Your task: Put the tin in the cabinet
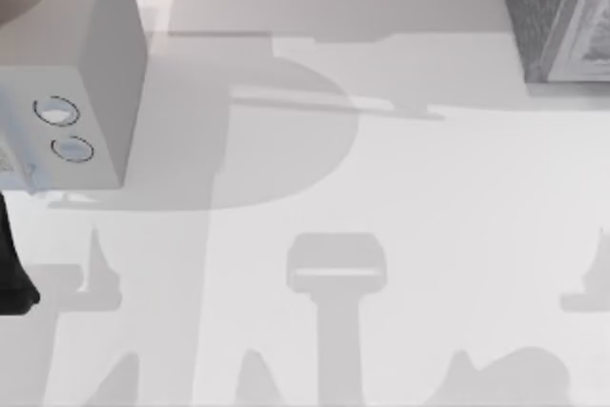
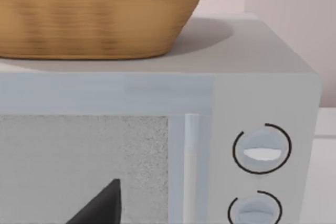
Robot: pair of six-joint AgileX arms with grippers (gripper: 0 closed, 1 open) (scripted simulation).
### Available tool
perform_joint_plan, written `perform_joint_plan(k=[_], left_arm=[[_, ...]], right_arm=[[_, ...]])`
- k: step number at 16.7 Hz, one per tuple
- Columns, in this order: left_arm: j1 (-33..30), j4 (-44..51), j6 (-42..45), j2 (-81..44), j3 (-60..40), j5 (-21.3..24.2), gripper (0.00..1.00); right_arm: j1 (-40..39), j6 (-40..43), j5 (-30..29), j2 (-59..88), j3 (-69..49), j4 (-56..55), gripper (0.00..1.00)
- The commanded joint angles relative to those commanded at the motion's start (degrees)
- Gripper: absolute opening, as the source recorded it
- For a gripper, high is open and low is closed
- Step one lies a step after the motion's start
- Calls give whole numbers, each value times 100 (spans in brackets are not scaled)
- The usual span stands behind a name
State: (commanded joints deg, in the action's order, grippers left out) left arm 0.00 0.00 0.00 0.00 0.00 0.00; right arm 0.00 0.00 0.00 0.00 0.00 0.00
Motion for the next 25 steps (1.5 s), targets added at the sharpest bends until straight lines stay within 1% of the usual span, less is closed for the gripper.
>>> perform_joint_plan(k=[4,6,8,12,20,23,25], left_arm=[[0,0,0,0,0,0,100],[0,0,0,0,0,0,100],[0,0,0,0,0,0,100],[0,0,0,0,0,0,100],[0,0,0,0,0,0,100],[0,0,0,0,0,0,100],[0,0,0,0,0,0,100]], right_arm=[[-32,-13,-45,191,-195,35,0],[-73,-13,-115,563,-621,141,0],[-145,-12,-202,1107,-1286,305,0],[-357,-9,-403,2562,-3159,770,0],[-825,-29,-849,5844,-7553,1859,0],[-952,-56,-989,6789,-8868,2163,0],[-1012,-77,-1059,7238,-9490,2299,0]])
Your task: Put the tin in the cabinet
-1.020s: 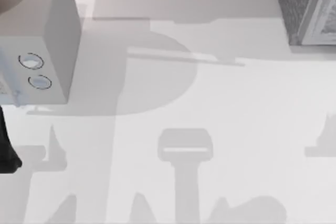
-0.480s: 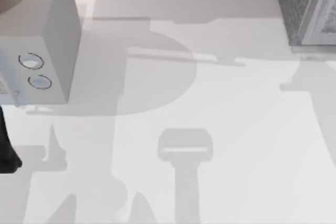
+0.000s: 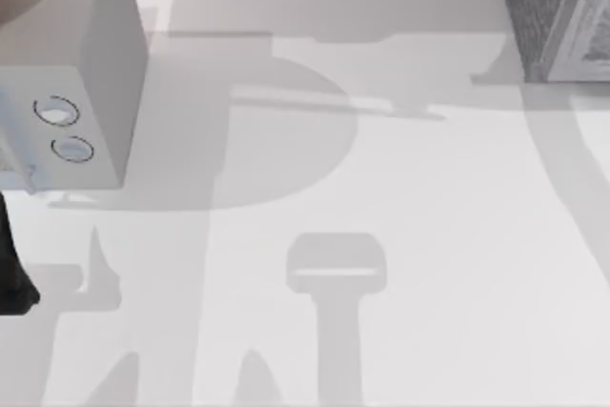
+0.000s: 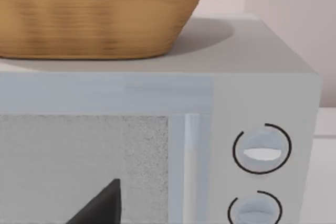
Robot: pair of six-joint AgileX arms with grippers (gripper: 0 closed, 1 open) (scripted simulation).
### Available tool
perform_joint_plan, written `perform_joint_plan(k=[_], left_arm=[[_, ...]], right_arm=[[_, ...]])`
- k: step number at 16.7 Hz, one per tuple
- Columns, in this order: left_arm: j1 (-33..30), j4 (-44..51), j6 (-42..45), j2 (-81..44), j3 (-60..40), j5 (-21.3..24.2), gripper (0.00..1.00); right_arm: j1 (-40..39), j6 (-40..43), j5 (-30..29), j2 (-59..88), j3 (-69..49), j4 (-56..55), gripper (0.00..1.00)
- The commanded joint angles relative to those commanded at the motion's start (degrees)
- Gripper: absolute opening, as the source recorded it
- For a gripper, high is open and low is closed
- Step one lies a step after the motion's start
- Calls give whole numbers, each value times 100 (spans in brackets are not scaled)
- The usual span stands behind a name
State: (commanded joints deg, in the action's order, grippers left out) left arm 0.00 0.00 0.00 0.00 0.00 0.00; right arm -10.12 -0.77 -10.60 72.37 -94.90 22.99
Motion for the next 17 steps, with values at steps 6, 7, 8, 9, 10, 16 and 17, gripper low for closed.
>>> perform_joint_plan(k=[6,7,8,9,10,16,17], left_arm=[[0,0,0,0,0,0,100],[0,0,0,0,0,0,100],[0,0,0,0,0,0,100],[0,0,0,0,0,0,100],[0,0,0,0,0,0,100],[0,0,0,0,0,0,100],[0,0,0,0,0,0,100]], right_arm=[[-51,-25,-63,379,-514,108,0],[-51,-25,-63,379,-514,108,0],[-27,-34,-55,361,-493,100,0],[-26,-35,-54,372,-506,104,0],[-19,-37,-50,437,-571,127,0],[89,-56,81,1838,-2264,607,0],[118,-57,113,2164,-2741,718,0]])
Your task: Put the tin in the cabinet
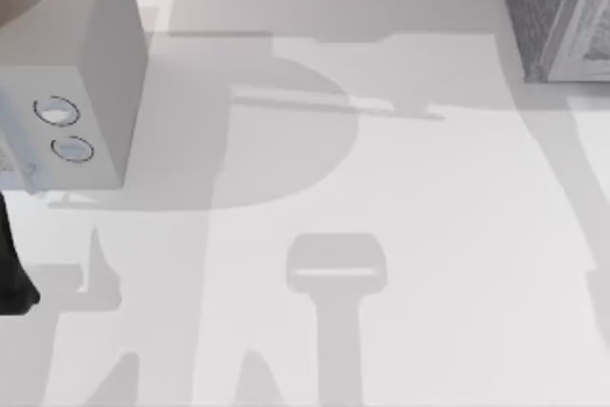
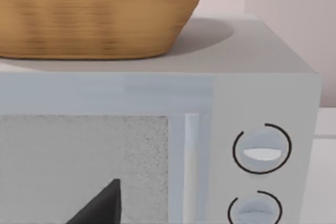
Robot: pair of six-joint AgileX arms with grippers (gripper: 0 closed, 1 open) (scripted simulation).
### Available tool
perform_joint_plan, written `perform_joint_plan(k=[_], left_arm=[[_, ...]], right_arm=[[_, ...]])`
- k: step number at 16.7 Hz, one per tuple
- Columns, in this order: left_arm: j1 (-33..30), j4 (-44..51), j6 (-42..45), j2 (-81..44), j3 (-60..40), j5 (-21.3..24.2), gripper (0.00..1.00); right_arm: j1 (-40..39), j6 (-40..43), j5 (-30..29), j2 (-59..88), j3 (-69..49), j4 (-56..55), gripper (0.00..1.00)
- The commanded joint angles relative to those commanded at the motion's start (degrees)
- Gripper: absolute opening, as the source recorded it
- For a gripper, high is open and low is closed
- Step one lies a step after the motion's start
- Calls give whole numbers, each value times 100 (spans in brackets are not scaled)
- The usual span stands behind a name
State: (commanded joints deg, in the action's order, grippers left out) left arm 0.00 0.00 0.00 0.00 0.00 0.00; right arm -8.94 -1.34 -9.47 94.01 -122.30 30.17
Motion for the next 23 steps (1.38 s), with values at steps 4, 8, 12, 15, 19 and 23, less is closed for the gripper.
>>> perform_joint_plan(k=[4,8,12,15,19,23], left_arm=[[0,0,0,0,0,0,100],[0,0,0,0,0,0,100],[0,0,0,0,0,0,100],[0,0,0,0,0,0,100],[0,0,0,0,0,0,100],[0,0,0,0,0,0,100]], right_arm=[[148,10,120,1296,-1971,444,0],[289,28,214,2263,-3281,777,0],[337,33,246,2571,-3631,878,0],[337,33,246,2571,-3631,878,0],[337,33,246,2571,-3631,878,30],[337,33,246,2571,-3631,878,60]])
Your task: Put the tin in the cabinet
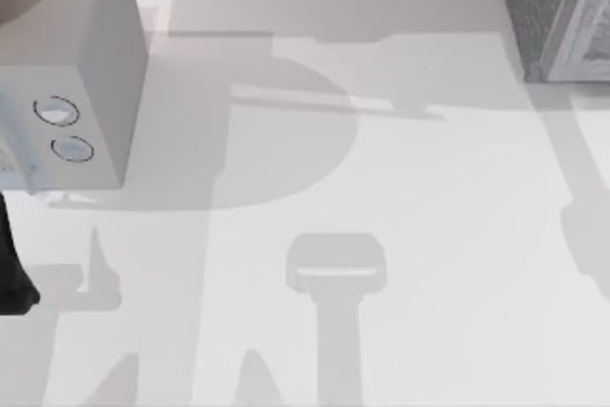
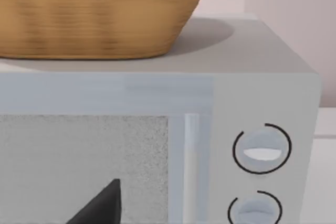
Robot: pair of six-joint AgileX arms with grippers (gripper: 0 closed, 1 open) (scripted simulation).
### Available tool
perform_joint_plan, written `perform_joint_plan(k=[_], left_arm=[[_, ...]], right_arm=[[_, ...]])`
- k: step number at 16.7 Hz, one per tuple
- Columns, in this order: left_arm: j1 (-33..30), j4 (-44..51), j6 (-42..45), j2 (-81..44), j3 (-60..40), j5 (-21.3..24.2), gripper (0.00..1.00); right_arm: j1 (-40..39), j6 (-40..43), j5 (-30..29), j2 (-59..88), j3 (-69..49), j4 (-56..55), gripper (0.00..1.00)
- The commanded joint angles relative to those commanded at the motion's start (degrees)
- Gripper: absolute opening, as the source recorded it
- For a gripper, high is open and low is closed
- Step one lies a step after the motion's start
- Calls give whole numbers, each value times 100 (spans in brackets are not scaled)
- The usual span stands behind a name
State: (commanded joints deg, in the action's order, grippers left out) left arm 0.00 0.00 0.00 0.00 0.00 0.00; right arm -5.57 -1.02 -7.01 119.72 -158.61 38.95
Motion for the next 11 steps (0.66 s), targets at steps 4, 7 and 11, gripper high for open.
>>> perform_joint_plan(k=[4,7,11], left_arm=[[0,0,0,0,0,0,100],[0,0,0,0,0,0,100],[0,0,0,0,0,0,100]], right_arm=[[0,0,0,0,0,0,90],[0,0,0,0,0,0,100],[0,0,0,0,0,0,100]])
